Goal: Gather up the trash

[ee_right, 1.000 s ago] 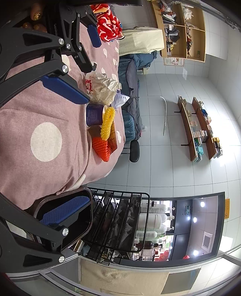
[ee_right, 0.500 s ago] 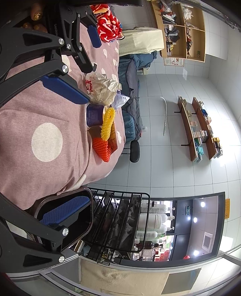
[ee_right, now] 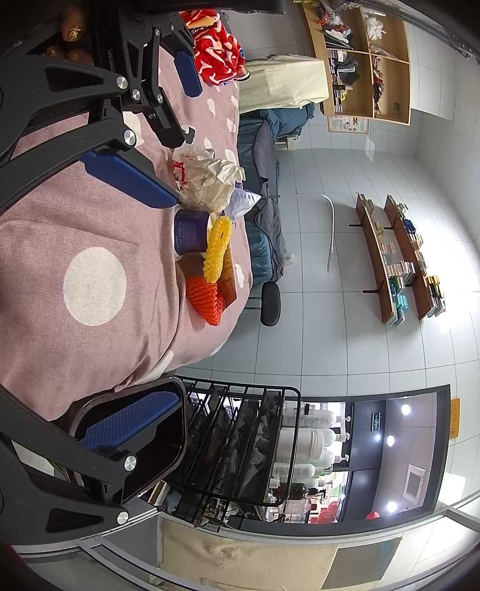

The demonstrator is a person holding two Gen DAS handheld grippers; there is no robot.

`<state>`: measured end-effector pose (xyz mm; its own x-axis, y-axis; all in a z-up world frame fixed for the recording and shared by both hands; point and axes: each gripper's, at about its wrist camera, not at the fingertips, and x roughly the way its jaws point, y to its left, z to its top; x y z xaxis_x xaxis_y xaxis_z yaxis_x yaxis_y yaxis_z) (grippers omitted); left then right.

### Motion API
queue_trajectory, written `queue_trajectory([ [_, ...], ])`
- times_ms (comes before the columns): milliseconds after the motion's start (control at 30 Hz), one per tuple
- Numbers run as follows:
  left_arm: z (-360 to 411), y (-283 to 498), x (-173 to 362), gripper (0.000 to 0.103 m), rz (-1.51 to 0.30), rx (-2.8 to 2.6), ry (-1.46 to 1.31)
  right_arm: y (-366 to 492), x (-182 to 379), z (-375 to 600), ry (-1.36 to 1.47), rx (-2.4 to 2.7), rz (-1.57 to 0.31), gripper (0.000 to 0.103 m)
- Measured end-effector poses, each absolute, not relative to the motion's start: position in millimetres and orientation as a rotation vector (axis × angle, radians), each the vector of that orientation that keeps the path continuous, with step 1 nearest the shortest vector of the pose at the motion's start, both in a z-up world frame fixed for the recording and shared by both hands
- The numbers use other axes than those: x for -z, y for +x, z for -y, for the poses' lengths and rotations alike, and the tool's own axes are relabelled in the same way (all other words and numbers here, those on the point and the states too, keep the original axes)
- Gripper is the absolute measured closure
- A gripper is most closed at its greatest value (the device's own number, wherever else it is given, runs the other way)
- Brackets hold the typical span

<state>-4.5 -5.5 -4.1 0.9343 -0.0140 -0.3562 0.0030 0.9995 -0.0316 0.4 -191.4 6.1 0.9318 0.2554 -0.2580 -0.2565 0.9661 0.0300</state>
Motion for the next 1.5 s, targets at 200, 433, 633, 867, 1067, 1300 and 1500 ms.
queue_trajectory([
  [200,5.7,-3.2,5.7,0.005,-0.373,0.008,-0.03,4.2,-3.2,189.9,-0.013,-0.265,-0.277,0.005],
  [433,-0.1,5.1,8.8,0.005,-0.407,0.012,-0.028,14.8,-2.4,185.6,-0.034,-0.295,-0.309,0.005],
  [633,-14.8,20.4,9.0,0.005,-0.45,-0.003,-0.007,40.1,-2.1,177.5,-0.065,-0.349,-0.384,0.005],
  [867,-27.7,53.1,5.8,0.005,-0.491,-0.006,0.066,73.9,1.5,165.1,-0.119,-0.406,-0.468,0.005],
  [1067,-35.8,89.3,8.7,0.006,-0.562,0.012,0.049,103.0,6.8,145.6,-0.231,-0.42,-0.506,0.005],
  [1300,-38.5,114.7,8.7,0.023,-0.606,0.04,0.026,132.6,6.1,119.6,-0.322,-0.491,-0.514,0.005],
  [1500,-40.9,121.3,10.1,0.042,-0.637,0.052,-0.018,164.5,-1.0,82.6,-0.391,-0.582,-0.484,0.007],
])
